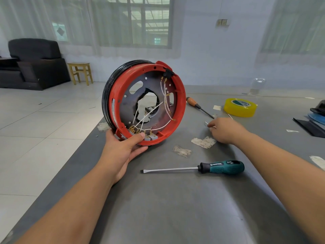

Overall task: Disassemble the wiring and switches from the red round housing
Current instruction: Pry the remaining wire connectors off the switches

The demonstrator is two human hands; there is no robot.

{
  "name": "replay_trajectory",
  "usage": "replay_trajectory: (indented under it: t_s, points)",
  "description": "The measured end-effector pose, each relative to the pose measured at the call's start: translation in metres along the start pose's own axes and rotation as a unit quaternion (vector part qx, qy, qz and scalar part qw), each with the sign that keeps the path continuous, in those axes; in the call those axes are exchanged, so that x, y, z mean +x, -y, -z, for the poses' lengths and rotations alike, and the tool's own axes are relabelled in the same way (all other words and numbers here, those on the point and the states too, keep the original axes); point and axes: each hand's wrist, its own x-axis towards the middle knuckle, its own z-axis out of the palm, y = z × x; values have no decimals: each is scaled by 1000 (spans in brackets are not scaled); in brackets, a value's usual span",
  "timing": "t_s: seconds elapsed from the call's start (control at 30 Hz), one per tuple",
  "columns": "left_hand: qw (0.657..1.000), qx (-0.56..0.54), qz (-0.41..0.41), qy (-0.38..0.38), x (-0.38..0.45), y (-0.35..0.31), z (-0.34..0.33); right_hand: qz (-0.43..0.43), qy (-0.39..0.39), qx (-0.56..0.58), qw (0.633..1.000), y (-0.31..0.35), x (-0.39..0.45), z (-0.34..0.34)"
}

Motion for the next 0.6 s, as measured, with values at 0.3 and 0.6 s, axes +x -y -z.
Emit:
replay_trajectory:
  t_s: [0.3, 0.6]
  points:
    - [1000, 1, 4, 4, 0, -1, 1, -17, 100, -27, 994, 6, 11, -11]
    - [1000, -5, 7, 5, 4, 2, 4, -71, 128, 10, 989, 16, 14, -20]
